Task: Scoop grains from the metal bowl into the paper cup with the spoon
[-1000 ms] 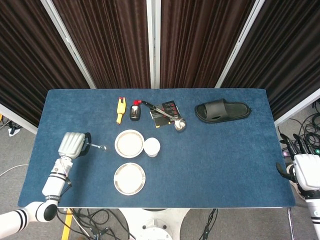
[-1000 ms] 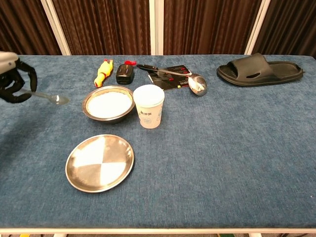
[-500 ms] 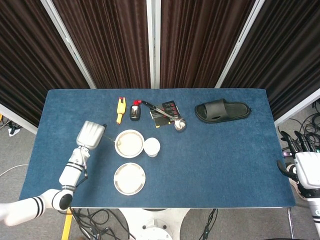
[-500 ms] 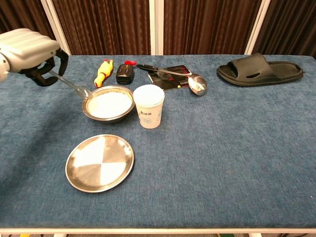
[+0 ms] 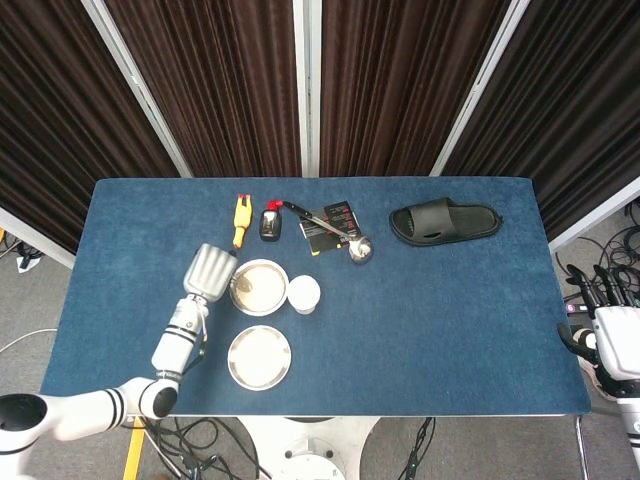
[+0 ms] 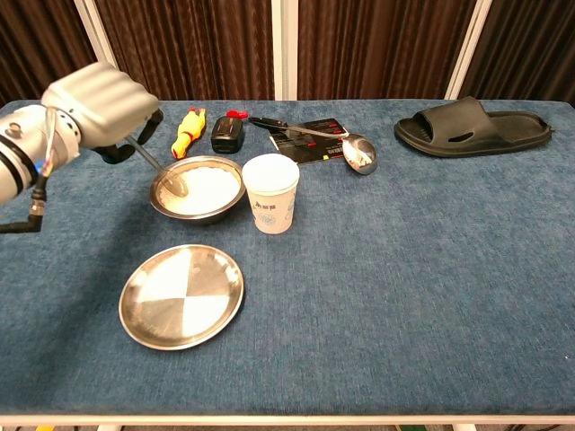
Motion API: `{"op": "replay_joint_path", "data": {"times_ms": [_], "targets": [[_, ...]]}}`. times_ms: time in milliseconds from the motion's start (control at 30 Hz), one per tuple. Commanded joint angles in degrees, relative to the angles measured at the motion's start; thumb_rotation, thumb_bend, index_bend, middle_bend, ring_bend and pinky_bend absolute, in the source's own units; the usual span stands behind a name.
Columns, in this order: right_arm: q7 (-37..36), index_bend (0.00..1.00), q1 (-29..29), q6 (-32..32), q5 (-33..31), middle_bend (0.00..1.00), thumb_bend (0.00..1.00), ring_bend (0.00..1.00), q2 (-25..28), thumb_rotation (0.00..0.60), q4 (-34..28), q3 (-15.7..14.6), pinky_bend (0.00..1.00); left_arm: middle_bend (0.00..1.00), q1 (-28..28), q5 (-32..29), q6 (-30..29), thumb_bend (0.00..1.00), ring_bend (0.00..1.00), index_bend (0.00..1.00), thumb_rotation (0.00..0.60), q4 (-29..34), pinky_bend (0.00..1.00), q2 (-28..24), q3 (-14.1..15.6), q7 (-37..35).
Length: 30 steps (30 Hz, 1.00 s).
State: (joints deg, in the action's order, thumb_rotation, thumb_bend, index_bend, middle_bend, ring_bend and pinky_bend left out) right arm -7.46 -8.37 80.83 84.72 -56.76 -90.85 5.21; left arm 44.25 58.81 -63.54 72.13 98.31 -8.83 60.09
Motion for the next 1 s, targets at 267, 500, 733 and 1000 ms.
{"op": "replay_joint_path", "data": {"times_ms": [267,500,733,1000], "targets": [[-0.88,0.03,0.00,-0.50,-0.15,0.24,0.26,0.00,-0.48,0.600,0.79,-0.20,0.10,0.95,0.36,-0.22,-0.70,0.49,0.90,0.64,0.600,-2.10,1.00,3.94,1.55,1.80],[-1.01,0.03,0.25,-0.22,-0.27,0.24,0.26,0.00,-0.17,0.600,0.79,-0.18,0.10,0.95,-0.52,-2.16,0.15,0.49,0.90,0.64,0.600,0.92,1.00,3.25,-0.81,-4.24],[-1.14,0.03,0.22,-0.36,-0.31,0.24,0.26,0.00,-0.32,0.600,0.91,-0.18,0.10,0.95,-3.29,-5.38,2.86,0.49,0.90,0.64,0.600,5.77,1.00,-1.54,-4.28,-17.33],[-0.95,0.03,-0.02,-0.62,-0.31,0.24,0.26,0.00,-0.35,0.600,0.73,-0.06,0.10,0.94,-5.28,-3.97,7.09,0.50,0.90,0.64,0.600,7.10,1.00,-5.76,-5.72,-32.46]]}}
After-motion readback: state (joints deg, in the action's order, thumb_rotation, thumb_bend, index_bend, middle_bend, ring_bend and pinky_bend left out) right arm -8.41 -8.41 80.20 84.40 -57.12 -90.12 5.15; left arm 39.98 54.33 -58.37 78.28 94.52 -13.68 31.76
